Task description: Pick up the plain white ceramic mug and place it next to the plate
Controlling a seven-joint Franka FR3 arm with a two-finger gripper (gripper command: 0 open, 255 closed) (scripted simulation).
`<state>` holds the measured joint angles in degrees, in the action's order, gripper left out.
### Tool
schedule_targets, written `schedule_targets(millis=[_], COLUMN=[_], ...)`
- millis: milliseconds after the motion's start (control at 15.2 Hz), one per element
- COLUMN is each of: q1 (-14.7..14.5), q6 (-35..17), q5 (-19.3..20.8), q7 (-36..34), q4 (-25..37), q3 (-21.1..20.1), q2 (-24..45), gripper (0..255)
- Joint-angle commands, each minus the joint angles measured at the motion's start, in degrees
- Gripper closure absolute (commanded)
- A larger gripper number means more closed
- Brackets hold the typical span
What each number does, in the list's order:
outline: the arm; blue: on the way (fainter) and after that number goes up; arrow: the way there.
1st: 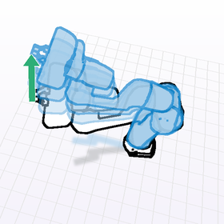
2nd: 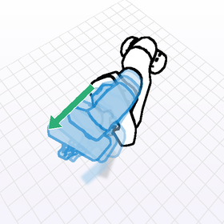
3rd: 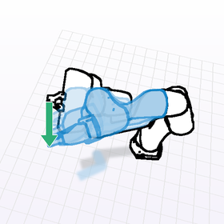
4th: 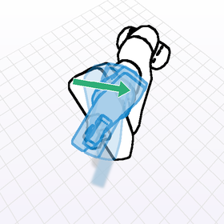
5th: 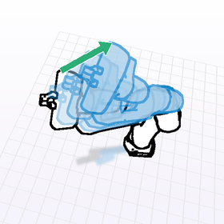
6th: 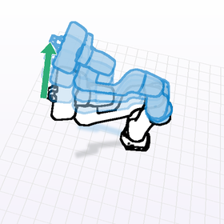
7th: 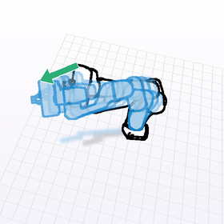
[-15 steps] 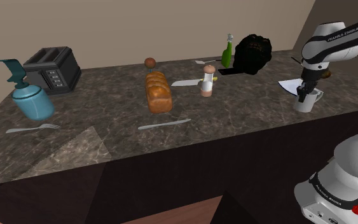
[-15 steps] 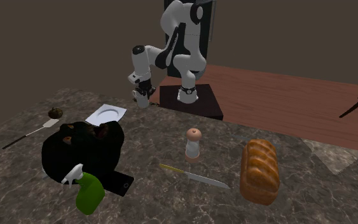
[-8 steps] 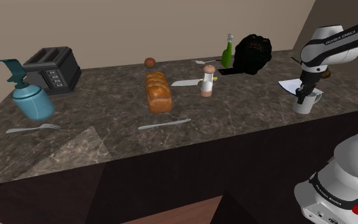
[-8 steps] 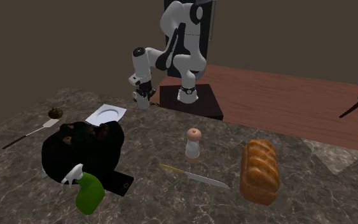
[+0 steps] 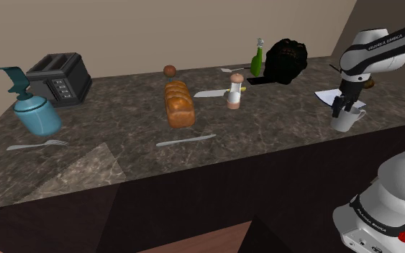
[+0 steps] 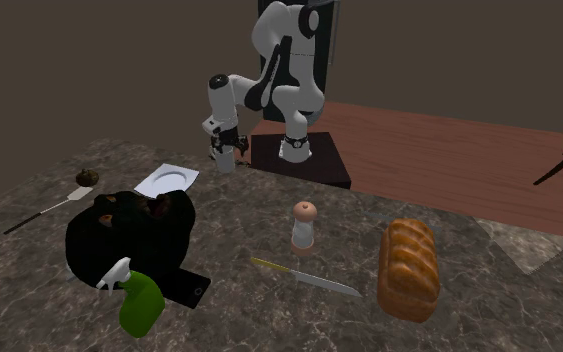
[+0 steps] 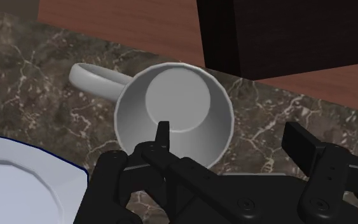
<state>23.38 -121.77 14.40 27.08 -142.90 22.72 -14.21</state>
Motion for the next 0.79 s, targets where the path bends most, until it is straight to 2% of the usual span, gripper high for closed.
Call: schedule_targets(millis=[0,198,726], q1=[-0.12,-0.49,-0.48], q6=[2.16,7.99,7.99], q5=[-0.11,-0.54,-0.54], q7=[-0.06,-0.14,-0.13], q4=[1.25,5.09,5.09], q3=[-0.35,-1.31,-1.31], q2=[-0.91,-2.89,-2.89], gripper=[0,0,0])
